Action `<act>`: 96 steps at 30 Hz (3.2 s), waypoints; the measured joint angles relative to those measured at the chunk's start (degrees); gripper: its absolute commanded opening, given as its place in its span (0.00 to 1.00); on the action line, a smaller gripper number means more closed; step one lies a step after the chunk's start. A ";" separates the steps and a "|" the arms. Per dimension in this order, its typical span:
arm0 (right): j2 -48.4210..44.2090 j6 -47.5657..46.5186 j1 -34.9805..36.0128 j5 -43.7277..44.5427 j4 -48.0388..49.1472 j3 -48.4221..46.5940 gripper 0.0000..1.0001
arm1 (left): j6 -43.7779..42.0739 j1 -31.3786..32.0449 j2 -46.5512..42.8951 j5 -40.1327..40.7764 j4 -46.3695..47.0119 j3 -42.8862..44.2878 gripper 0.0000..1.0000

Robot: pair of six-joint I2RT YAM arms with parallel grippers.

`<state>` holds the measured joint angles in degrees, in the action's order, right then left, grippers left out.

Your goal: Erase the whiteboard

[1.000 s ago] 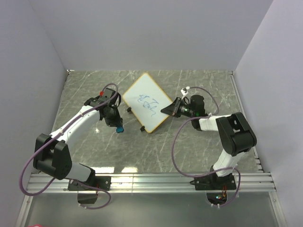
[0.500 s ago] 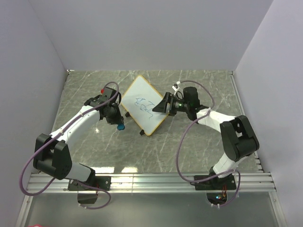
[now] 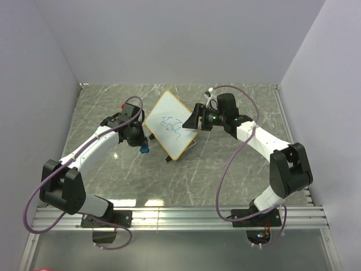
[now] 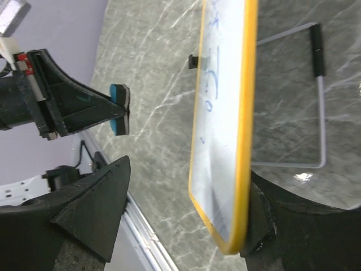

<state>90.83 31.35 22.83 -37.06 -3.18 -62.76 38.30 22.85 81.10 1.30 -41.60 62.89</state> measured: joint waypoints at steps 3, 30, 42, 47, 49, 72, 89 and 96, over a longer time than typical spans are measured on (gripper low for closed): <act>0.00 -1.66 -0.63 0.66 -1.38 -0.72 0.71 | -0.28 0.00 0.00 0.00 0.52 0.00 0.00; 6.14 -4.09 -5.35 -1.03 -3.30 -4.37 0.37 | -1.18 0.00 0.94 -1.05 2.99 -2.69 0.00; 10.62 -5.60 -4.07 -8.92 -5.22 -9.29 0.31 | -1.18 0.00 2.99 -1.05 4.20 -2.67 0.00; 11.47 -7.78 -3.08 -9.57 -9.09 -11.34 0.05 | -1.18 0.00 4.59 -1.05 4.39 -2.67 0.00; 11.67 -8.37 -3.06 -9.35 -11.04 -12.37 0.00 | -1.18 0.00 4.79 -1.05 4.50 -2.67 0.00; 14.29 -12.04 -2.62 -5.53 -25.86 -33.88 0.00 | -1.29 0.00 7.56 -1.51 4.98 0.26 0.00; 9.57 -18.64 -3.80 -4.26 -32.94 -23.19 0.00 | -1.73 0.00 7.56 -1.55 4.94 0.57 0.00; 5.40 -19.10 -6.80 -2.84 -33.83 -24.70 0.00 | -1.99 0.00 7.56 -1.88 4.94 0.61 0.00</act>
<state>96.23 12.25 16.03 -39.90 -37.01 -87.46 36.32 22.85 88.66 -0.58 -36.67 63.51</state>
